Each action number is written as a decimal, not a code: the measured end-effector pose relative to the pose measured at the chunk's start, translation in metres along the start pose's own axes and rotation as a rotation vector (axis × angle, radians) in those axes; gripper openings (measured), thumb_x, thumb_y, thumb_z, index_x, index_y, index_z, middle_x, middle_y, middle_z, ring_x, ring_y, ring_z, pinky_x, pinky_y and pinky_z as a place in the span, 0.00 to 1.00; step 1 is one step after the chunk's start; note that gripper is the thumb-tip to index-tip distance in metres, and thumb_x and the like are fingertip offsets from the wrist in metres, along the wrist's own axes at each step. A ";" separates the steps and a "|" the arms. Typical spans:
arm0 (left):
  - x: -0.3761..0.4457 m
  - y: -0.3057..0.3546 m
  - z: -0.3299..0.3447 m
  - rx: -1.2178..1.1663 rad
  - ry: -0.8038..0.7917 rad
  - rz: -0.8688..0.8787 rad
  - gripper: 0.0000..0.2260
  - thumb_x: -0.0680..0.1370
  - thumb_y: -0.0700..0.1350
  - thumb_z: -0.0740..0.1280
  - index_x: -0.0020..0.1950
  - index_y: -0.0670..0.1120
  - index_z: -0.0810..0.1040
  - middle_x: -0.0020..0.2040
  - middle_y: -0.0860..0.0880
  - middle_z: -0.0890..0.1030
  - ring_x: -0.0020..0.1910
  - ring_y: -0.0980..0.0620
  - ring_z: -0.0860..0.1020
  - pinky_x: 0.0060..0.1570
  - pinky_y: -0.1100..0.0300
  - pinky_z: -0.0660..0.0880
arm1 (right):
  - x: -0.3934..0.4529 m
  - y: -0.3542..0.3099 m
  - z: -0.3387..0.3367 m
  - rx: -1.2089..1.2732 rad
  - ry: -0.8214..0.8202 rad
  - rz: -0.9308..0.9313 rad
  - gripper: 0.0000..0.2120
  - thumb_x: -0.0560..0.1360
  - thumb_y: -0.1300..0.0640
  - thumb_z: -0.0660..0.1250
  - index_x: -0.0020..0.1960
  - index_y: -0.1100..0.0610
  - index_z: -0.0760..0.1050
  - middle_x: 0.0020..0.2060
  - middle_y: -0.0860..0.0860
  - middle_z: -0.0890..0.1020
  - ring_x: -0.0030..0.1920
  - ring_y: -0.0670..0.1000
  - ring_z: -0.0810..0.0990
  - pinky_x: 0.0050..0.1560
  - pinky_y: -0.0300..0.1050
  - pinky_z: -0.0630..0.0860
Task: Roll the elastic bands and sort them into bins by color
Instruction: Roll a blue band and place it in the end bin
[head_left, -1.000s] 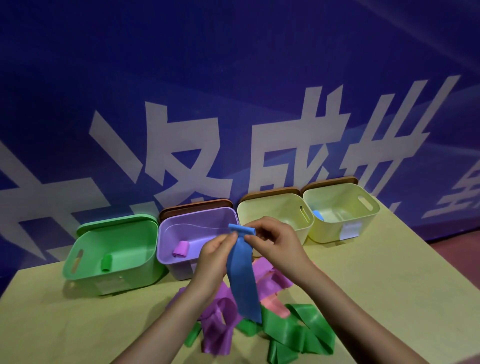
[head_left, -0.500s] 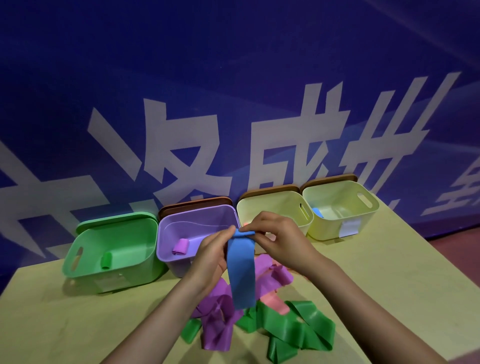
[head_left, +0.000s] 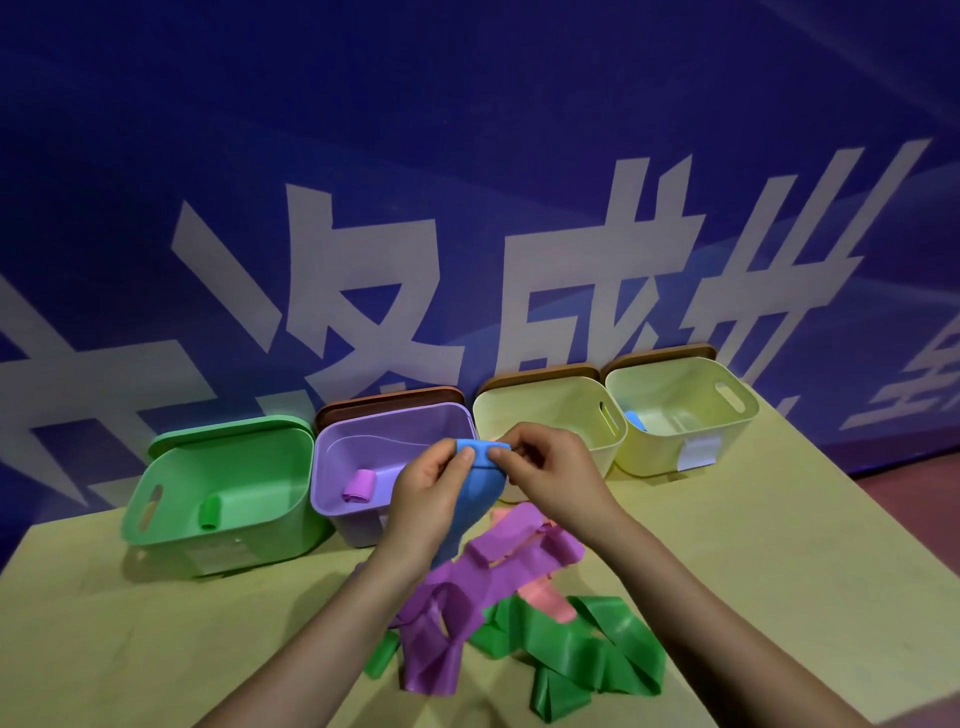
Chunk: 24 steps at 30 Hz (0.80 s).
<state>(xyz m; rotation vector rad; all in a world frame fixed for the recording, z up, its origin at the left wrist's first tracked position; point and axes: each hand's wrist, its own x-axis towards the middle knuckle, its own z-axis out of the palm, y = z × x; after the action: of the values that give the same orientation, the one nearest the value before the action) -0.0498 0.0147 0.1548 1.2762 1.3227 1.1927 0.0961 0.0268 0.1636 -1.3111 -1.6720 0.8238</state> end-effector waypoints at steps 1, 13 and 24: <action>-0.002 0.000 0.001 0.056 0.028 0.033 0.09 0.80 0.40 0.63 0.41 0.48 0.78 0.37 0.46 0.79 0.39 0.54 0.73 0.41 0.58 0.70 | -0.001 0.000 0.003 -0.046 0.022 -0.031 0.09 0.74 0.59 0.69 0.36 0.53 0.76 0.26 0.45 0.73 0.29 0.44 0.70 0.32 0.36 0.66; -0.011 0.007 -0.011 -0.112 -0.072 -0.048 0.09 0.80 0.40 0.63 0.46 0.50 0.81 0.36 0.53 0.83 0.37 0.57 0.79 0.37 0.61 0.75 | -0.001 0.001 0.004 0.126 -0.001 -0.009 0.10 0.75 0.61 0.70 0.37 0.49 0.78 0.32 0.54 0.80 0.34 0.49 0.75 0.38 0.47 0.74; -0.008 0.001 -0.012 -0.187 -0.027 -0.178 0.07 0.77 0.45 0.66 0.43 0.42 0.78 0.41 0.42 0.78 0.42 0.47 0.74 0.44 0.51 0.67 | -0.002 0.003 0.011 0.144 -0.021 -0.031 0.05 0.74 0.61 0.69 0.40 0.56 0.79 0.30 0.46 0.77 0.32 0.45 0.73 0.36 0.38 0.70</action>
<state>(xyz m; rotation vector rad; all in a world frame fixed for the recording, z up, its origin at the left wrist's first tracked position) -0.0611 0.0062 0.1572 1.0157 1.2460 1.1407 0.0872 0.0258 0.1556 -1.1786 -1.6137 0.9252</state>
